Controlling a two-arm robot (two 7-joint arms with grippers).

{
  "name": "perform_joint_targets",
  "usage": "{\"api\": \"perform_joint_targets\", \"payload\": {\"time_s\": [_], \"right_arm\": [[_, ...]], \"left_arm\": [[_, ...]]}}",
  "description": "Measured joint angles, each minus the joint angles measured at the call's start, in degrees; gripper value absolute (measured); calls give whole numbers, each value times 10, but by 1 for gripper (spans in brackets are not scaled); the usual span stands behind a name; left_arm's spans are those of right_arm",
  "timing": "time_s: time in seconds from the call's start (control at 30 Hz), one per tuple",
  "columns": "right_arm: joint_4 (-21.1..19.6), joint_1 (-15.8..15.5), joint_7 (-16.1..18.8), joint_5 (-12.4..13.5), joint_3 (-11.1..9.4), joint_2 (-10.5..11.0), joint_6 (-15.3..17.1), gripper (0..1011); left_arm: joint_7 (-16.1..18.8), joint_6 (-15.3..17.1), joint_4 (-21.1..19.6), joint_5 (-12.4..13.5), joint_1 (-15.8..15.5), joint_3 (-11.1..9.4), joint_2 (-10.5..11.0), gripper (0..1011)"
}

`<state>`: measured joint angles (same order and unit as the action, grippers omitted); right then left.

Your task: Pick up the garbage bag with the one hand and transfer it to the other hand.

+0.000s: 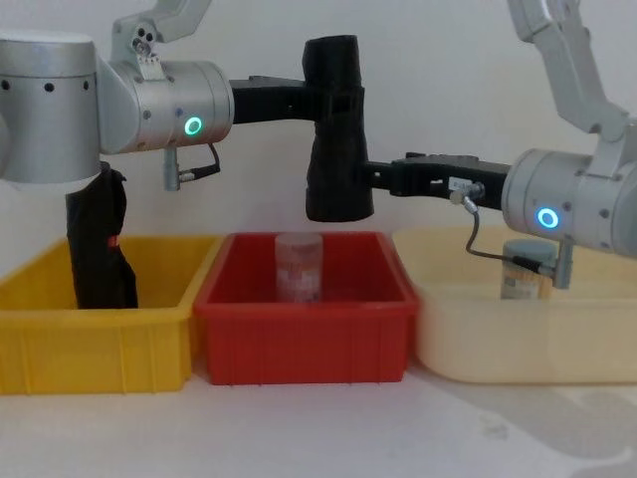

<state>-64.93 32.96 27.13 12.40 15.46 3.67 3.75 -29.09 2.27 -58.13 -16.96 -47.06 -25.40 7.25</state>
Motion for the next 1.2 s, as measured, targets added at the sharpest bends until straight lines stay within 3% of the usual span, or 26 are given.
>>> {"api": "perform_joint_targets", "payload": {"time_s": [0.77, 1.2], "right_arm": [[72, 49, -20, -16, 30, -23, -28, 1000], [152, 94, -48, -28, 42, -42, -55, 1000]], "left_arm": [[0, 0, 0, 0, 0, 0, 0, 464], [0, 0, 0, 0, 0, 0, 0, 464]]}}
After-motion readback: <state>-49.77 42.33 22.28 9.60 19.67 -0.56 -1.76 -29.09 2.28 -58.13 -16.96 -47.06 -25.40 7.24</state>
